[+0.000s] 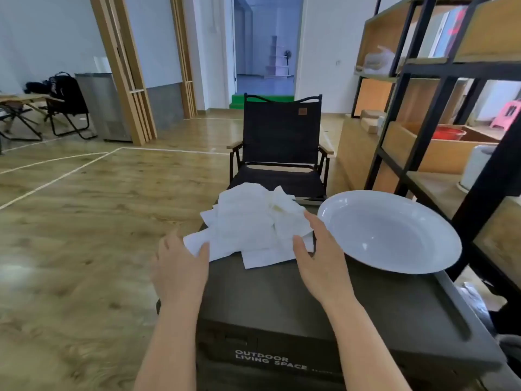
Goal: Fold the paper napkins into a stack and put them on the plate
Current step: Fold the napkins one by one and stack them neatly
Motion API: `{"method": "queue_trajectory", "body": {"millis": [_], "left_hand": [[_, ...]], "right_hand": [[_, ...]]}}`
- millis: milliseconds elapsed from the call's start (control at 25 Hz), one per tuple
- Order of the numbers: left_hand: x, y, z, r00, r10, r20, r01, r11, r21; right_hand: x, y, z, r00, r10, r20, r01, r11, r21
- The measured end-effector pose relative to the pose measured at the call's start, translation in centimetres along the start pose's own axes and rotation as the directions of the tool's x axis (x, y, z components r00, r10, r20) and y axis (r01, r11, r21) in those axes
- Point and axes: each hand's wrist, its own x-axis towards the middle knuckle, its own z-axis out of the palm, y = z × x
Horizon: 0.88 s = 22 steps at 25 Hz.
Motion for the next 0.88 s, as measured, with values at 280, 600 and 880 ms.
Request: {"method": "queue_trajectory", "body": {"millis": [280, 600, 880], "left_hand": [[1.5, 0.6, 0.5, 0.994, -0.109, -0.016, 0.109, 0.994, -0.012], [3.7, 6.7, 4.8, 0.956, -0.104, 0.273, 0.169, 0.959, -0.227], [2.7, 6.4, 3.4, 0.994, 0.063, 0.087, -0.018, 0.896, -0.444]], "right_hand": [[-1.1, 1.2, 0.5, 0.999, 0.007, 0.032, -0.009, 0.998, 0.058], [-1.1, 0.7, 0.8, 0.999, 0.037, 0.022, -0.038, 0.998, 0.054], [-1.2, 0.5, 0.5, 0.997, 0.070, 0.020, -0.070, 0.997, 0.040]]}}
